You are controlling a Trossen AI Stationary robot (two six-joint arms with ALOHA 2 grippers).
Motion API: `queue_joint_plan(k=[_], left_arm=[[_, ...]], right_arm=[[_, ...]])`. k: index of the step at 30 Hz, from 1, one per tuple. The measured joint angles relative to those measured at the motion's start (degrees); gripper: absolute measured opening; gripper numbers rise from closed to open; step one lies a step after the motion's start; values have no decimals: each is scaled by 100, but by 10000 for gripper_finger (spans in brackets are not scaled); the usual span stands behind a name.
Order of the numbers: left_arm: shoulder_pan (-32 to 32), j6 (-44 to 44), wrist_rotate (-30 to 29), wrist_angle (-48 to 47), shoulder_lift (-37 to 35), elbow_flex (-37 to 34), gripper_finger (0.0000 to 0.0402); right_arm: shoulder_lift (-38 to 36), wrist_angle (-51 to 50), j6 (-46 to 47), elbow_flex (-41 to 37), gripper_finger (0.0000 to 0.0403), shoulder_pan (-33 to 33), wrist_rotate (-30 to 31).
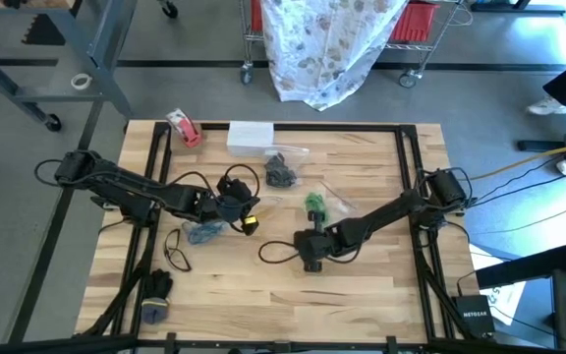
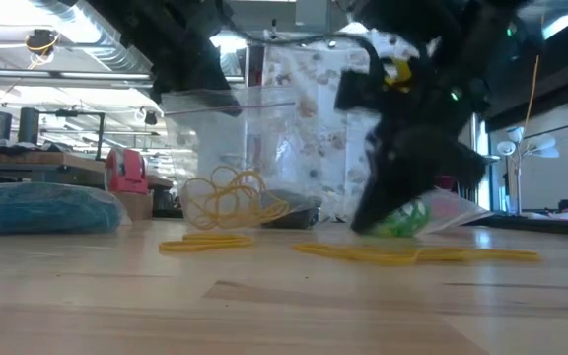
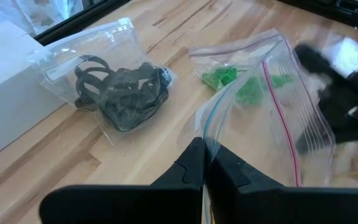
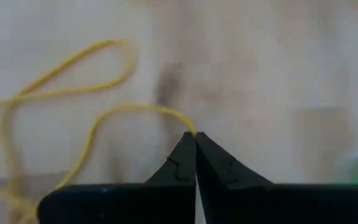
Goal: Sort rubber bands
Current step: Put the yellow rubber band into the transparent zip bag
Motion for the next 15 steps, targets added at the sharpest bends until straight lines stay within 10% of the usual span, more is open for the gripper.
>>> queue_joint_plan(k=[8, 15], left_arm=[[0, 0, 0, 4, 2, 0, 1], [0, -20, 0, 5, 2, 0, 1]], right_arm=[[-268, -839, -41, 521, 0, 423, 1893], [-487, -998, -508, 1066, 0, 483, 2333]])
